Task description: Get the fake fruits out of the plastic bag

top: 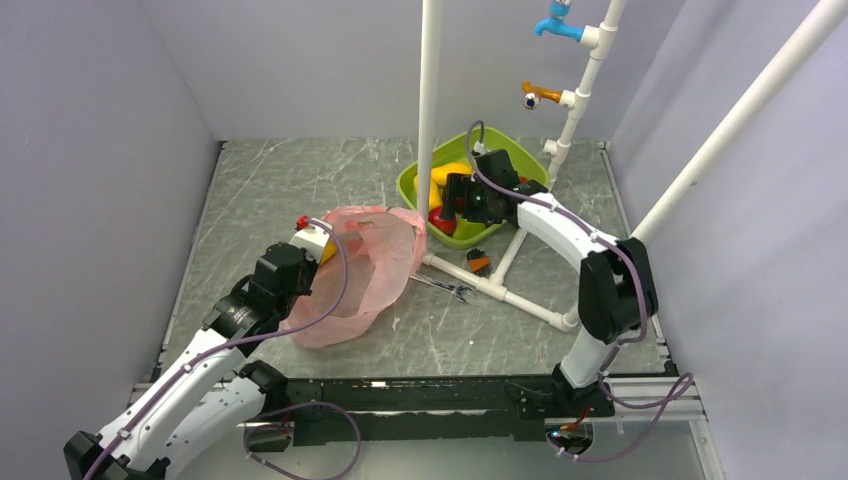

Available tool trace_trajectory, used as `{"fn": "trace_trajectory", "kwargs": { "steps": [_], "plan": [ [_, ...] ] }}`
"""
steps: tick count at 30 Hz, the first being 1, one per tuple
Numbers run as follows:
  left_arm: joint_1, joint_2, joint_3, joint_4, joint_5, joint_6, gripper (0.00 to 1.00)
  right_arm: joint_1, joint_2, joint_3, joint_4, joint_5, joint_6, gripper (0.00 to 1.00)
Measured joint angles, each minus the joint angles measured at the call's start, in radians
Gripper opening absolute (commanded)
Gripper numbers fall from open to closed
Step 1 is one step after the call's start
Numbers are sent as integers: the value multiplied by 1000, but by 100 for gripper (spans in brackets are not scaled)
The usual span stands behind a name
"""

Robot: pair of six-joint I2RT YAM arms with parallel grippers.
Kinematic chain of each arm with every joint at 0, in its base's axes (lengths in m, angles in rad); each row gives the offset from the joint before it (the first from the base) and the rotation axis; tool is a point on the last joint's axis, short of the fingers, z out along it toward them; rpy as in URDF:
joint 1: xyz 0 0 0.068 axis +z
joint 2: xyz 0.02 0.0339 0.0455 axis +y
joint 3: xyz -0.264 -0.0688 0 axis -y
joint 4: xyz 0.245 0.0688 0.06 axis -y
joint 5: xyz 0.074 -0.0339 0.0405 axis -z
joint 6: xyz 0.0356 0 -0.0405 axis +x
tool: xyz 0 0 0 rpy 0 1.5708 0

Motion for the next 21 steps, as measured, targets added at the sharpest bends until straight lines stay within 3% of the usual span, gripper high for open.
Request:
{"fn": "trace_trajectory", "kwargs": {
  "steps": [12, 21],
  "plan": [
    [0, -10, 0, 0, -10, 0, 0, 59, -412, -426, 1, -21, 14, 91],
    [-2, -26, 0, 0, 46, 19, 0, 478, -800, -788, 163, -62, 97, 92]
  ]
}}
